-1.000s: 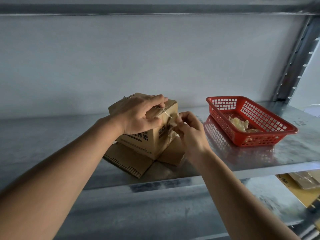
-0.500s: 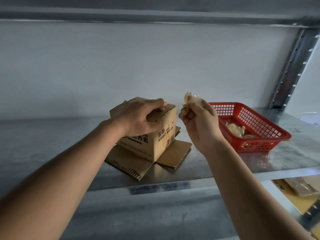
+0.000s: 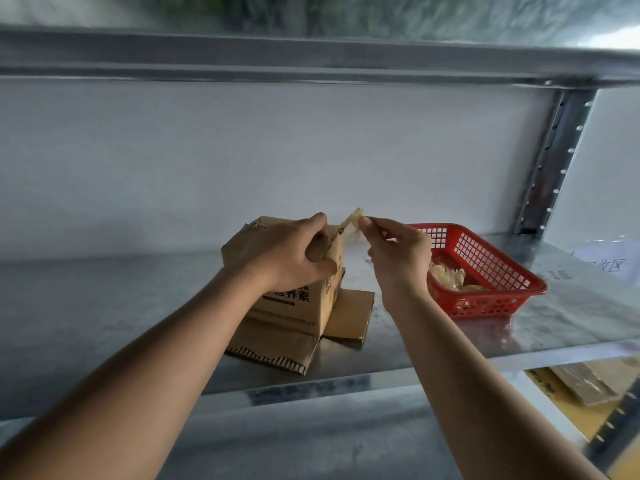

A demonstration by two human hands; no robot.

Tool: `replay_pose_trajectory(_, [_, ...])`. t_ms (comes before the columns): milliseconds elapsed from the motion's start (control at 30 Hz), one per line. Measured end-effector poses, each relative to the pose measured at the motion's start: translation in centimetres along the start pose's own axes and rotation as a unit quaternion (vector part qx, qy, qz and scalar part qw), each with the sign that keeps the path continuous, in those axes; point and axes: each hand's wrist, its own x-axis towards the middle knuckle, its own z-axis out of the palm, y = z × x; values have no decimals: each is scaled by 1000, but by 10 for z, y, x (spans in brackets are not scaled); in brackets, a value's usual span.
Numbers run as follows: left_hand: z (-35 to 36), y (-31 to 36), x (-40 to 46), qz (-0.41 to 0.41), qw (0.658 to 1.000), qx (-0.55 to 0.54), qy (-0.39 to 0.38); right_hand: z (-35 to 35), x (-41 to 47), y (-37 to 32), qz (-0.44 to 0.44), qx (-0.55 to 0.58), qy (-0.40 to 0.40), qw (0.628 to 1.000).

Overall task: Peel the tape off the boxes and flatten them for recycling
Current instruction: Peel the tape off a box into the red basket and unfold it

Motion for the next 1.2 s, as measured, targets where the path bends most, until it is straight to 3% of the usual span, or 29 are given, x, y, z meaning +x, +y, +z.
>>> replay_pose_trajectory(333, [17,46,29,-21,999,32,3,-51,33,0,-16,-128,3,992])
replay_pose_trajectory(600, [41,87,57,-11,998,53,29,-112,61,5,-68,-278,40,957])
replay_pose_trajectory(800, [49,104,63,-16,997,48,63,-135,76,17,-70,-416,-30,906])
replay_pose_trajectory(1200, [50,108,58,-50,995,57,61,-146,94,25,-67,-512,-200,833])
